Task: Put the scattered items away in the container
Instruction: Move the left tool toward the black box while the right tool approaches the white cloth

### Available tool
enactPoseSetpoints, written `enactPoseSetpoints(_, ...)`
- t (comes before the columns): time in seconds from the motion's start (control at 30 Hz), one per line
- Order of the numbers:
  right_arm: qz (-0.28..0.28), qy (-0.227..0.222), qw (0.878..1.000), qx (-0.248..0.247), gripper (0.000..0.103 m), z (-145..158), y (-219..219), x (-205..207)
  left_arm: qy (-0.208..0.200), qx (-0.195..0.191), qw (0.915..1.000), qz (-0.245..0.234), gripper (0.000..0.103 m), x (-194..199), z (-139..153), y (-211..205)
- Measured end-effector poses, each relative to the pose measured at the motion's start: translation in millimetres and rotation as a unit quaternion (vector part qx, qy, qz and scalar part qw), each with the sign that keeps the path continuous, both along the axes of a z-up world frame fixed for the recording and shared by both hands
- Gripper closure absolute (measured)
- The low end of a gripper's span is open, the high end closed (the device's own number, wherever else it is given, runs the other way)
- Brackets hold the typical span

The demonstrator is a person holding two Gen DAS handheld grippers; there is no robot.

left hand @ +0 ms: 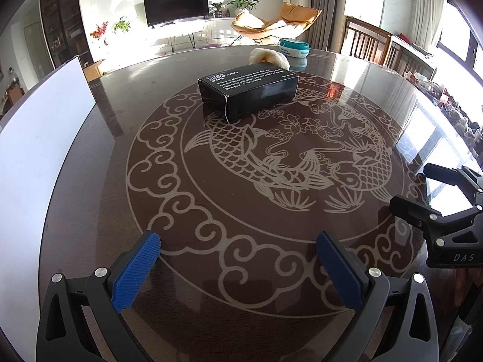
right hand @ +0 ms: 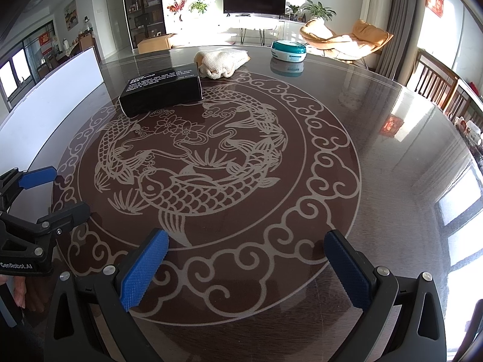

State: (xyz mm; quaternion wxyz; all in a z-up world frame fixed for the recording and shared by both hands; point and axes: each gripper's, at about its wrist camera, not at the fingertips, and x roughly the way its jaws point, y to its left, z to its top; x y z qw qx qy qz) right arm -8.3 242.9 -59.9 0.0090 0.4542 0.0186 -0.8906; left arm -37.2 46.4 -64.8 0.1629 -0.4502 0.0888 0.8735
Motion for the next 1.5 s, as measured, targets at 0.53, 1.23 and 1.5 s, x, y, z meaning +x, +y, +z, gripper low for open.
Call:
enactPoseSetpoints(0.53,0.007,-0.002,1.0,-0.005,0.0,0.8,-2.4,1.3,-0.007,-0.002,0.992,-0.126,0.0,-97.8,5.1,-0.6)
enactPoseSetpoints(1.23,0.006,-0.002,1.0,-0.005,0.0,0.8,-2.5,1.4,0.001,0.001,0.9791,-0.203,0.0,-146.6,4.9,27.0)
enactPoseSetpoints(1.5,0.006,-0.002,1.0,-0.005,0.0,0.9,-2.9,1.7,0.001,0.0,0.977,-0.213,0.0,-150.7,3.9,34.3)
